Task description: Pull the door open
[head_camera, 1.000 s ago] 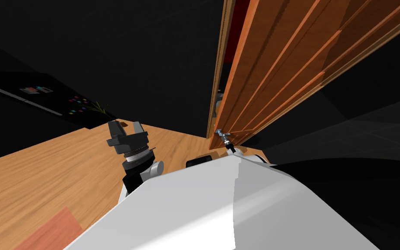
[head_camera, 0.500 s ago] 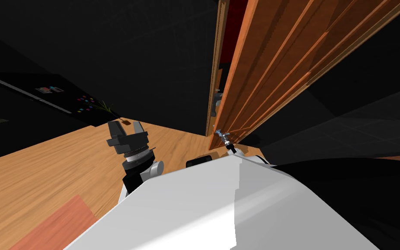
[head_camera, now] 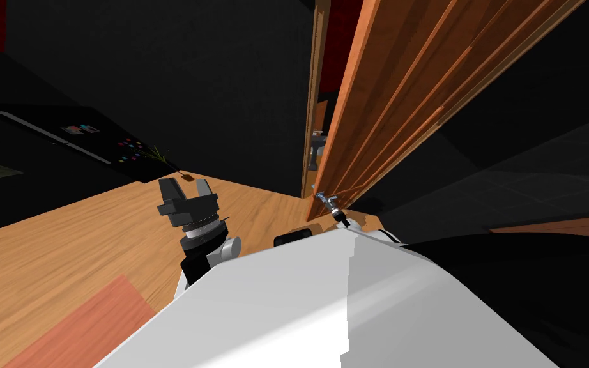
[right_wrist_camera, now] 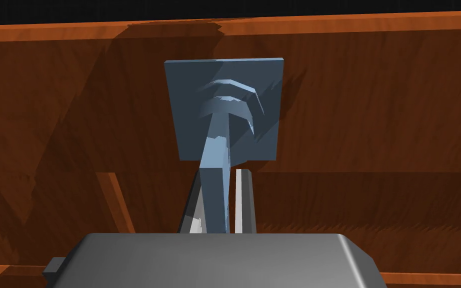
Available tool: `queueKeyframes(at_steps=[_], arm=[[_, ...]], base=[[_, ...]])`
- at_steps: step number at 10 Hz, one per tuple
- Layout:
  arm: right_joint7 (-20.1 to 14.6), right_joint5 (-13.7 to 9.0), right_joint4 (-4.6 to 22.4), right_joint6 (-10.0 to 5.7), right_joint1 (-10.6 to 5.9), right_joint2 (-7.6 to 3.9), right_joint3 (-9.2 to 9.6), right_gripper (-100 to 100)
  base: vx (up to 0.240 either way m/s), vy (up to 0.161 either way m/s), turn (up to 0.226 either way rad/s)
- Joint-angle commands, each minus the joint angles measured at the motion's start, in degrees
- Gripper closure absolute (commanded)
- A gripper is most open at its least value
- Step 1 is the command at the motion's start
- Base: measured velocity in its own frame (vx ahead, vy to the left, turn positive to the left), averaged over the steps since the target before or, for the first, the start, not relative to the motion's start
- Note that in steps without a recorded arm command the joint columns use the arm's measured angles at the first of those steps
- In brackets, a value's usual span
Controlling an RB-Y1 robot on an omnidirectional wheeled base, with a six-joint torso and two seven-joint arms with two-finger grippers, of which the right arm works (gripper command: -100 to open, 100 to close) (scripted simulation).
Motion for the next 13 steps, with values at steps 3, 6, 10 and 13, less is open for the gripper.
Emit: queueKeyframes(at_steps=[3, 6, 10, 13], arm=[[-0.6, 0.6, 3.0, -2.41, -0.81, -0.38, 1.04, 100], [-1.4, 0.9, 4.5, -4.97, 0.26, -1.3, 0.55, 100], [-1.9, 1.0, 5.5, -6.85, 1.07, -2.1, 0.03, 100], [-2.5, 1.1, 6.6, -9.02, 2.01, -3.02, -0.57, 100]], base=[[-0.102, -0.059, 0.002], [-0.187, -0.061, 0.243], [-0.143, -0.059, 0.137], [-0.197, -0.115, 0.257]])
